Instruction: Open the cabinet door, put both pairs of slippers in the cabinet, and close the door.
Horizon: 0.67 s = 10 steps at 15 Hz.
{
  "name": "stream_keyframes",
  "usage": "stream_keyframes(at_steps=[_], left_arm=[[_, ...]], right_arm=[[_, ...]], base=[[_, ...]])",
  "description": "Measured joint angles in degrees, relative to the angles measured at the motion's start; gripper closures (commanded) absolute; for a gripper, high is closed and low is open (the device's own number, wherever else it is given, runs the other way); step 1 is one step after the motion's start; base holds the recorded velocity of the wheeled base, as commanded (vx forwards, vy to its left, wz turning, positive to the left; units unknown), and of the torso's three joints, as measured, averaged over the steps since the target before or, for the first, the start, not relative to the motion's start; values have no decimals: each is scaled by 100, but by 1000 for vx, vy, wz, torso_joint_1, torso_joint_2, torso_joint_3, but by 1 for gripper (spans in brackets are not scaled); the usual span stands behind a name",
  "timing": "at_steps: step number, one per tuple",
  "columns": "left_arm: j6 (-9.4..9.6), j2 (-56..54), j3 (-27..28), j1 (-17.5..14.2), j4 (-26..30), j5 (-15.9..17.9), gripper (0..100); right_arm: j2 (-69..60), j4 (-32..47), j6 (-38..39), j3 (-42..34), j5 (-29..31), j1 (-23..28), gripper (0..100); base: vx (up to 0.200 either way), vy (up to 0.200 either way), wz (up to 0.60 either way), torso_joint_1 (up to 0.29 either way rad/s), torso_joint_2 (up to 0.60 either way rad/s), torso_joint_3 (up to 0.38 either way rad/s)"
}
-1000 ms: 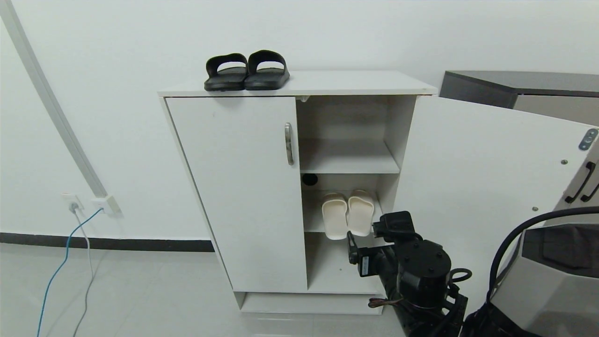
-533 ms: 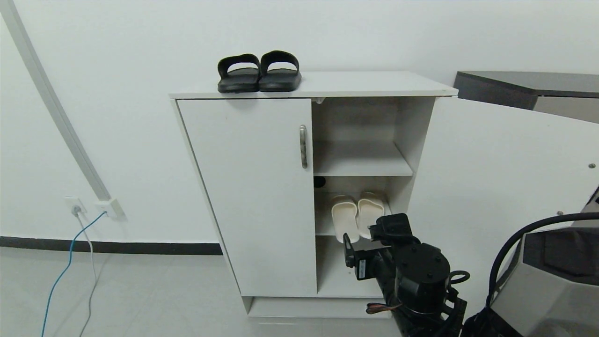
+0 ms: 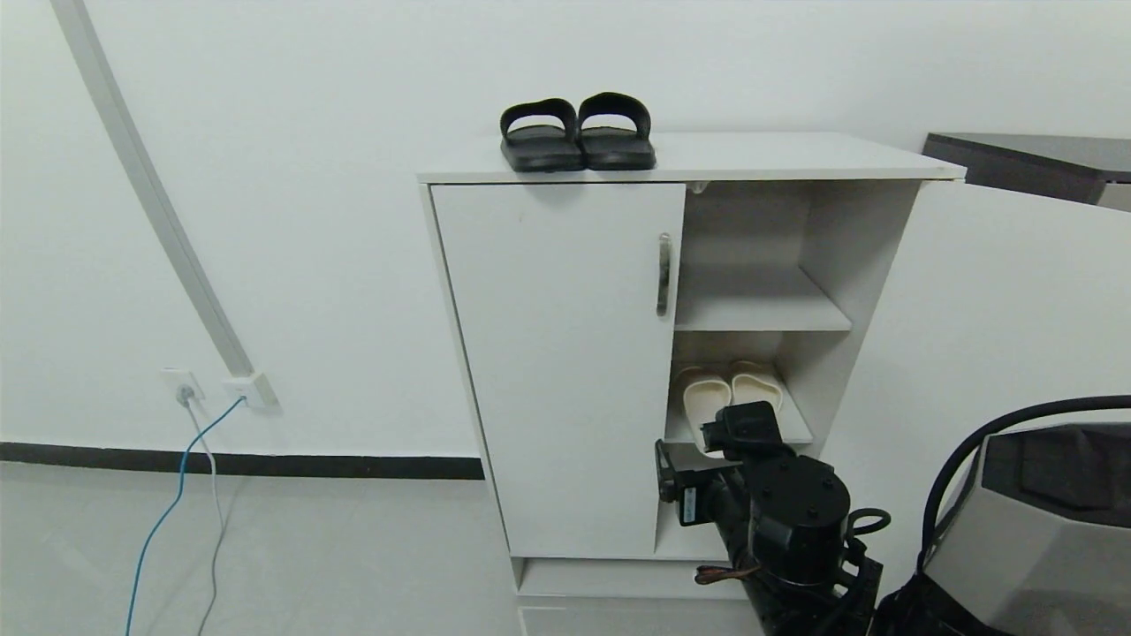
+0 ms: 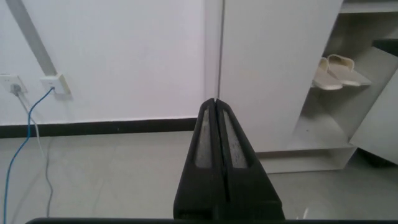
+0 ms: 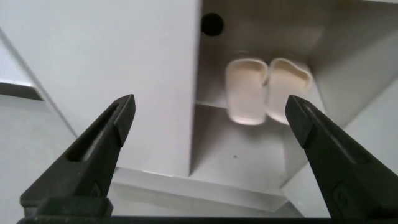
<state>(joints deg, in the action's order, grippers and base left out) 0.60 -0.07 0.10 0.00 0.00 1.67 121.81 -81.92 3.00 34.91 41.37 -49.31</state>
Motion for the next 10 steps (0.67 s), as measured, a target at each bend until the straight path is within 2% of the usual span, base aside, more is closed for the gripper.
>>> stream_keyframes(at_steps=[5, 10], left_arm=[[2, 0, 0, 2, 2, -4, 100], [-27, 0, 0, 0, 0, -17, 100]], right_arm=[[0, -24, -18, -11, -7, 0, 0], [-4, -440, -177, -140, -122, 63, 0]], base=[[0, 0, 0, 0, 0, 0], [0, 0, 0, 0, 0, 0]])
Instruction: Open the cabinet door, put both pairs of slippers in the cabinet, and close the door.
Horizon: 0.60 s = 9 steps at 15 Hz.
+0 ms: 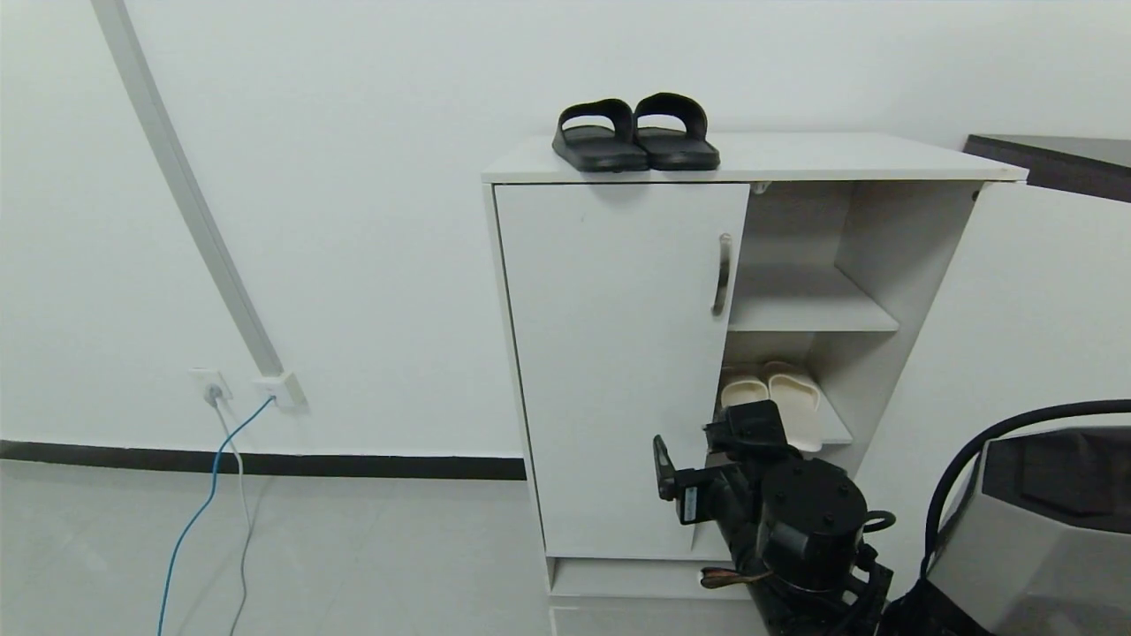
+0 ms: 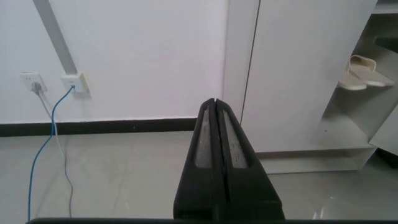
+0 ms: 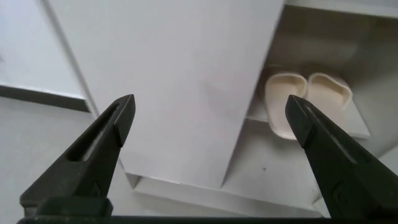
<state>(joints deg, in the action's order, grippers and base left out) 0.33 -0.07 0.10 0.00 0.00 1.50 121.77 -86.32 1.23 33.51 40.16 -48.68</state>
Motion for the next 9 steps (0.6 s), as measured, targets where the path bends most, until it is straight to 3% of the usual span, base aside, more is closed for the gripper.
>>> stream_keyframes(at_steps=[9], left_arm=[[-9, 0, 0, 0, 0, -2, 100]], right_arm=[[-60, 24, -26, -199, -250, 33, 0]], base=[[0, 0, 0, 0, 0, 0]])
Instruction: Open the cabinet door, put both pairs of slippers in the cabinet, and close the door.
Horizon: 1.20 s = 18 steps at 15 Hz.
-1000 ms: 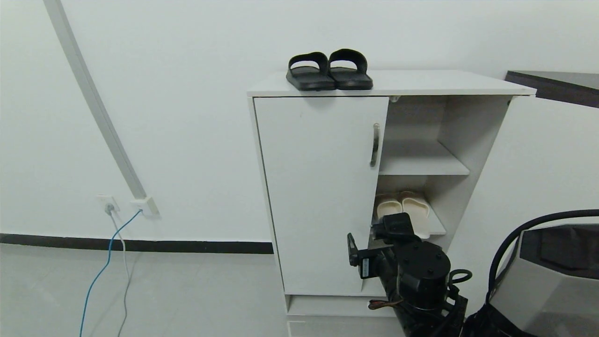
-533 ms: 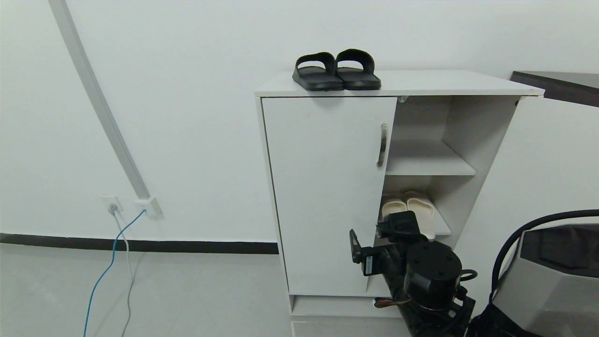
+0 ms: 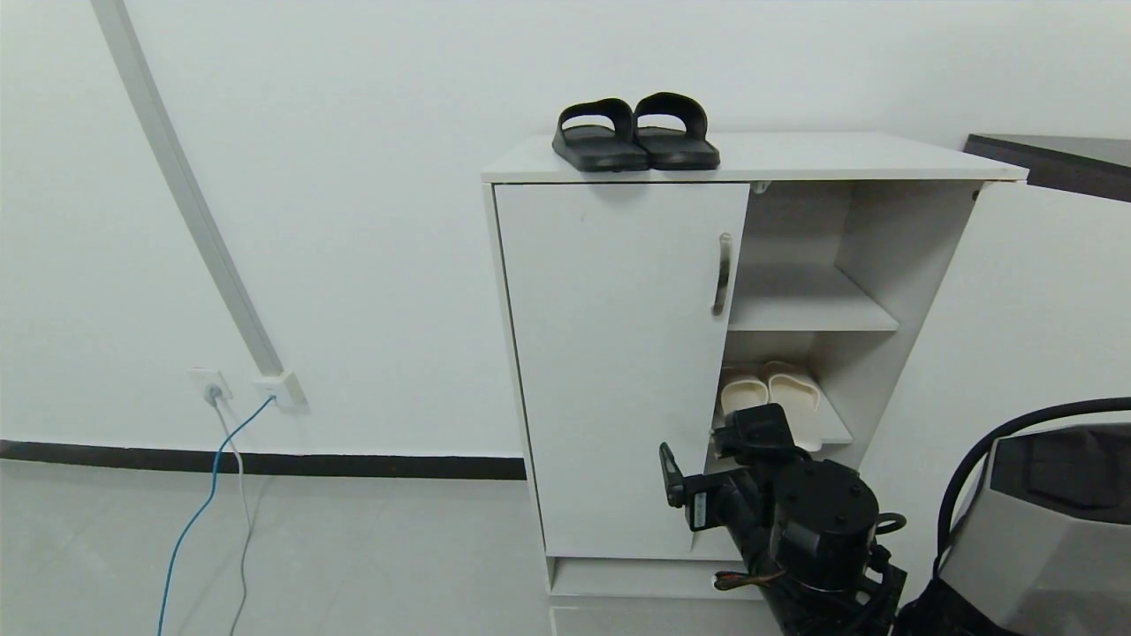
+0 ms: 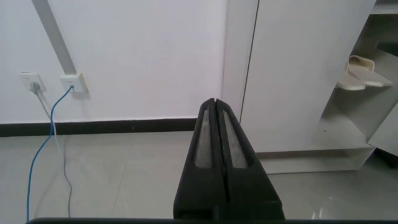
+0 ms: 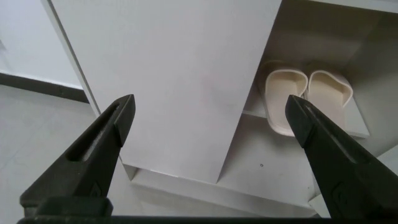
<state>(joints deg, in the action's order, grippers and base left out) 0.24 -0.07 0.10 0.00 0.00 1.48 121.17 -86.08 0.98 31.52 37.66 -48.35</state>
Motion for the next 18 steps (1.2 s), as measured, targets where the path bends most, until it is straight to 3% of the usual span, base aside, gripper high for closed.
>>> stream_keyframes(at_steps=[9, 18], left_arm=[[0, 0, 0, 0, 0, 2, 100], [2, 0, 0, 0, 0, 7, 100]], right_arm=[[10, 9, -55, 2, 5, 1, 0], [52, -11, -88, -5, 5, 1, 0]], base=[[0, 0, 0, 1, -8, -8], [0, 0, 0, 88, -402, -316]])
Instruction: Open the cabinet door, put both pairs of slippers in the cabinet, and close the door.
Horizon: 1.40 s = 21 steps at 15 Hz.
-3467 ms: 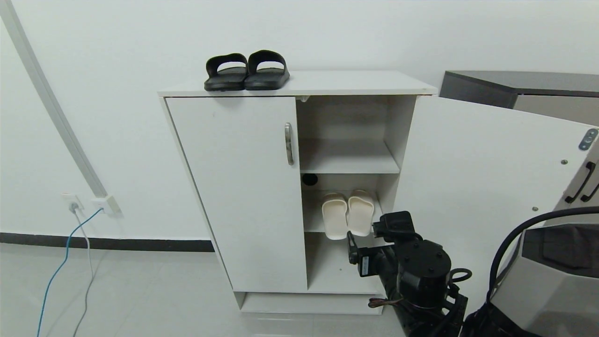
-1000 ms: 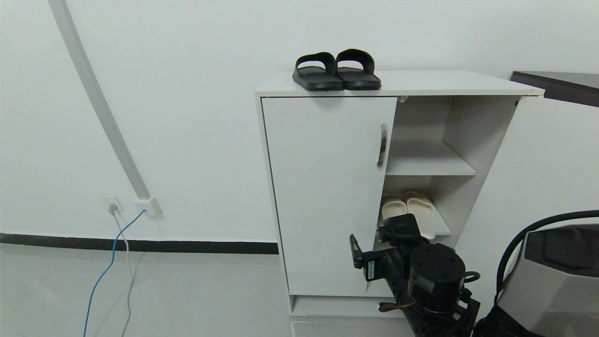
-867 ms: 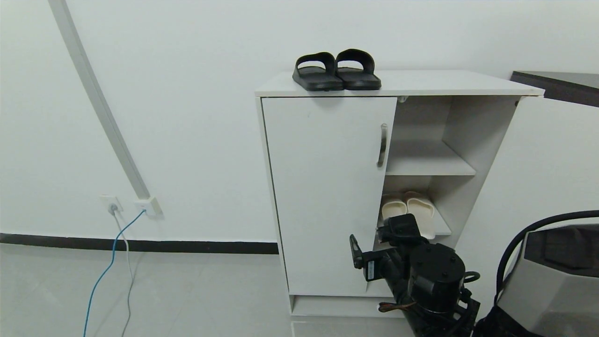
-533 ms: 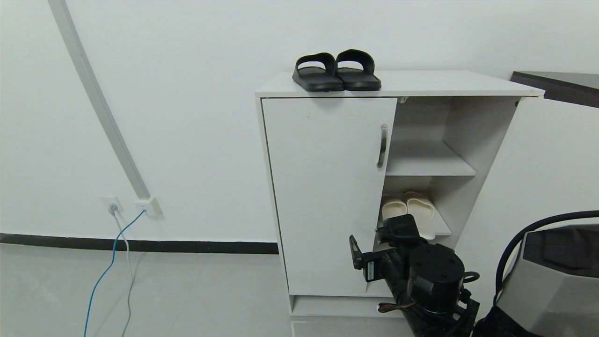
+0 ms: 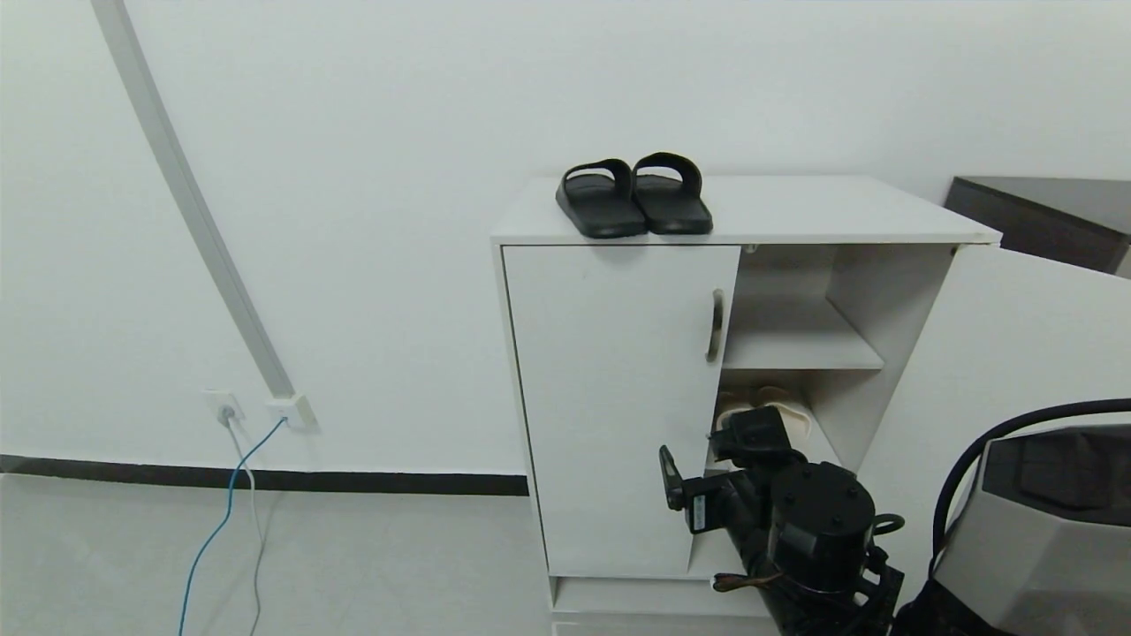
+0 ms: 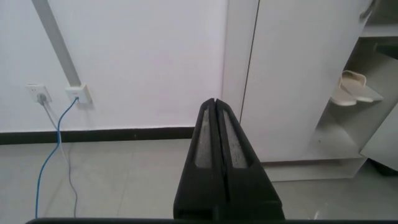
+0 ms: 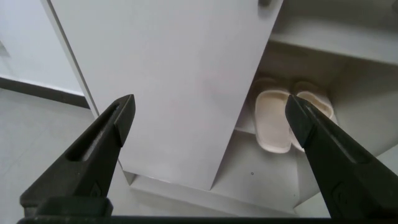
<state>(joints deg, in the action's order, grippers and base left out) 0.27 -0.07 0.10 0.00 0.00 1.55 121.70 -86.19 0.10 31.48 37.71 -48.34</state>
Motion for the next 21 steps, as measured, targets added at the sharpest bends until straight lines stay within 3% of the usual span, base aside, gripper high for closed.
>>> stream_keyframes(at_steps=[21], left_arm=[[0, 0, 0, 0, 0, 0, 100]], right_arm=[[10, -2, 0, -34, 0, 0, 0]], base=[[0, 0, 0, 206, -530, -323]])
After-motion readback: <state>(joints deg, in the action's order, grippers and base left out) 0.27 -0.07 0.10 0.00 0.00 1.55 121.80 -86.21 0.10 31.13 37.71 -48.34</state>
